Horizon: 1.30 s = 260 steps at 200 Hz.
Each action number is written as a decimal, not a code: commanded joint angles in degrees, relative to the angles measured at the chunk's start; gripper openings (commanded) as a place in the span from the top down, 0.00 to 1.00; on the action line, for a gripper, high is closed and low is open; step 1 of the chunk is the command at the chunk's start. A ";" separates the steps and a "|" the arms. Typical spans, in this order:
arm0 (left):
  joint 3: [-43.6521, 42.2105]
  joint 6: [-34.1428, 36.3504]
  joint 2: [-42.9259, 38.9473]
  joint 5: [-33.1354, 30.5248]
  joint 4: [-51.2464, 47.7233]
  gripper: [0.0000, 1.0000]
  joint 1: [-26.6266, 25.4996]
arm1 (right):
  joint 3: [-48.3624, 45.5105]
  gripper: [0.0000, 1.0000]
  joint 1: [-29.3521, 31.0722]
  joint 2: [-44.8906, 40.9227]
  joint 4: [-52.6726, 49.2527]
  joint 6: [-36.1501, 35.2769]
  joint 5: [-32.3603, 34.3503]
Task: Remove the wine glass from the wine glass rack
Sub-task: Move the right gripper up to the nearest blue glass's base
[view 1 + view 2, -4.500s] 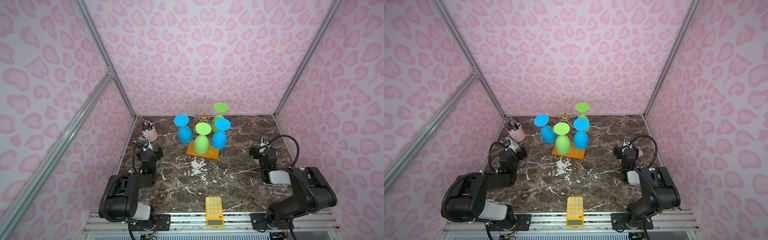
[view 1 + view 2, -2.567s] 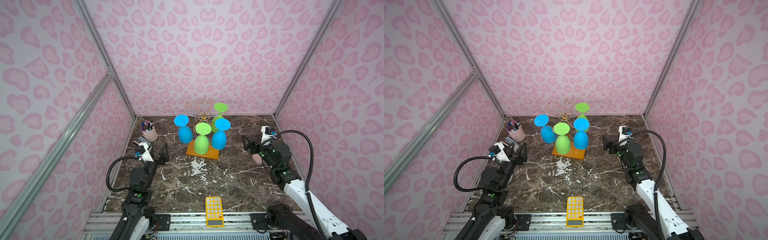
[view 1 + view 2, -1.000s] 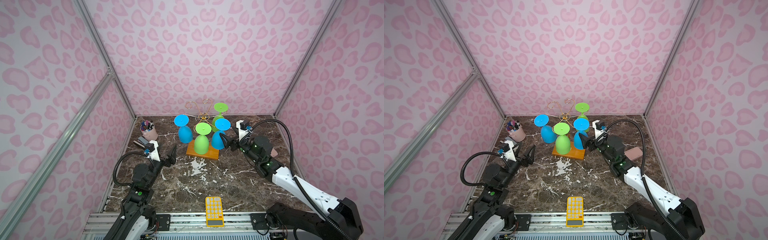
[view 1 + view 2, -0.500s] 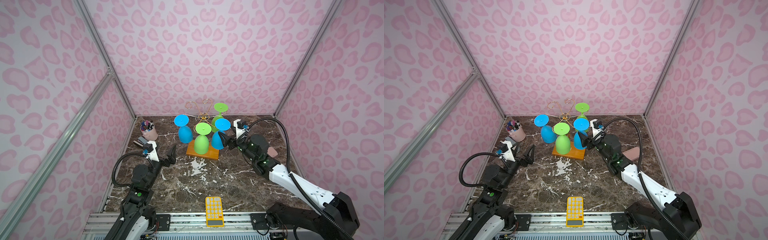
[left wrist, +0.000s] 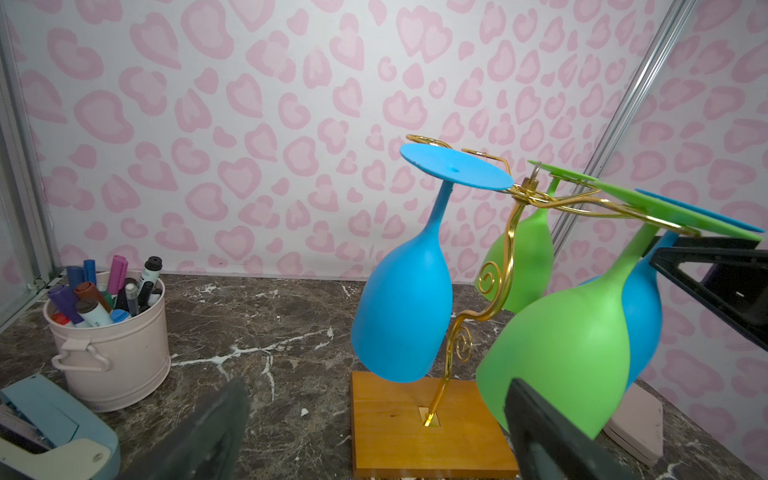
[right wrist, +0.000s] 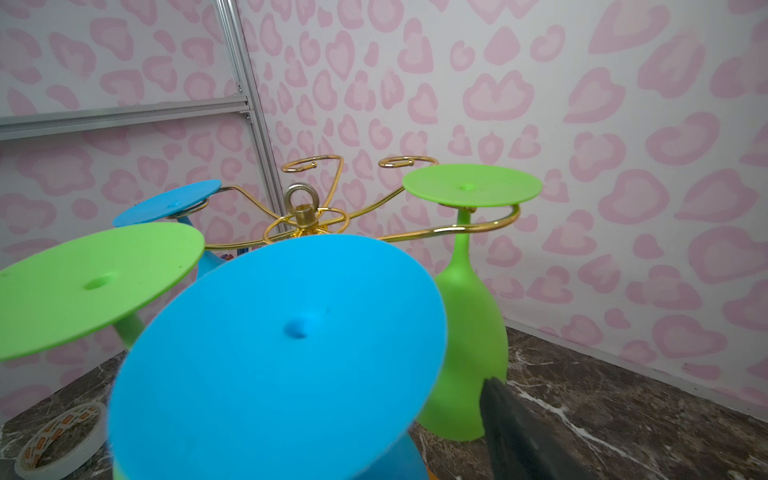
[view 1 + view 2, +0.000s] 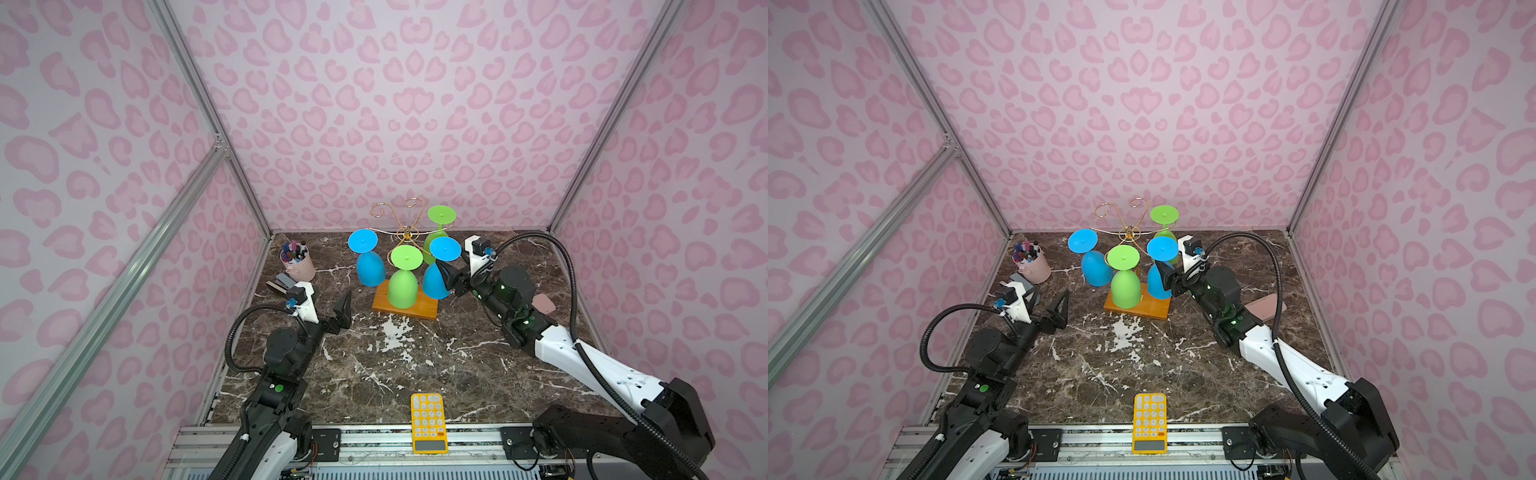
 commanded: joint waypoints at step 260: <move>1.57 -0.07 -1.05 -1.58 -1.75 0.03 0.05 | 0.76 0.79 0.53 -0.32 3.03 -1.54 -1.10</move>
